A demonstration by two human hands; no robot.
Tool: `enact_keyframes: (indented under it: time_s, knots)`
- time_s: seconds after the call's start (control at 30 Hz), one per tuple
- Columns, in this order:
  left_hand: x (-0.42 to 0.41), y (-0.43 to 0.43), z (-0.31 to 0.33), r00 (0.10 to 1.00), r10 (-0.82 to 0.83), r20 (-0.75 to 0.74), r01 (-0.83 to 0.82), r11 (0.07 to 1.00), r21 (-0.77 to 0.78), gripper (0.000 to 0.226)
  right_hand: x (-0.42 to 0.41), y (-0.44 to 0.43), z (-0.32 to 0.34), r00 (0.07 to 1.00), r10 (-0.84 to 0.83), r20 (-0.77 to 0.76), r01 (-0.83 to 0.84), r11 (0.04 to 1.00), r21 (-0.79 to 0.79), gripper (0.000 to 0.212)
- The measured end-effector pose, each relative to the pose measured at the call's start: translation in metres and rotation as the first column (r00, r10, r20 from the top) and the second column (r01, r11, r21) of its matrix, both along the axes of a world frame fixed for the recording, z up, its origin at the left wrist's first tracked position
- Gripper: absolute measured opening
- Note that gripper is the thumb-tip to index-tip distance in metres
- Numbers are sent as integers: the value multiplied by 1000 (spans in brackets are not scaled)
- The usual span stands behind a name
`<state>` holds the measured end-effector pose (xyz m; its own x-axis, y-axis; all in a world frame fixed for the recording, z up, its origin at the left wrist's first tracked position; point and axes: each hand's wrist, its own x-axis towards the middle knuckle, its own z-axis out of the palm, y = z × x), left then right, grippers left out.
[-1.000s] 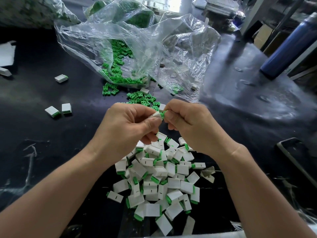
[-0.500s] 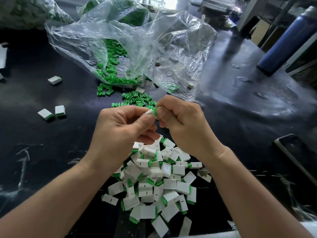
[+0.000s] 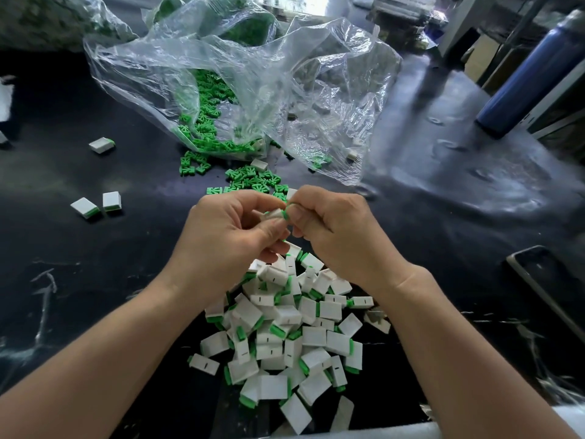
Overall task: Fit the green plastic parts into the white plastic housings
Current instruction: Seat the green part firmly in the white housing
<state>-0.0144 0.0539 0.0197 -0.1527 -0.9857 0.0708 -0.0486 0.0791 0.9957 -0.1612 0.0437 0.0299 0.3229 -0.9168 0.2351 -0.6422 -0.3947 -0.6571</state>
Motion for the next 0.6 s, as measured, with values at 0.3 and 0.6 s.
enact_keyframes:
  time_s: [0.3, 0.6]
  knots:
    - [8, -1, 5, 993, -15, 114, 35, 985, -169, 13, -11, -1, 13, 941, -28, 336, -90, 940, 330, 8]
    - [9, 2, 10, 992, -41, 123, 73, 961, -267, 21, -12, 1, 17, 906, -40, 422, -152, 899, 410, 22]
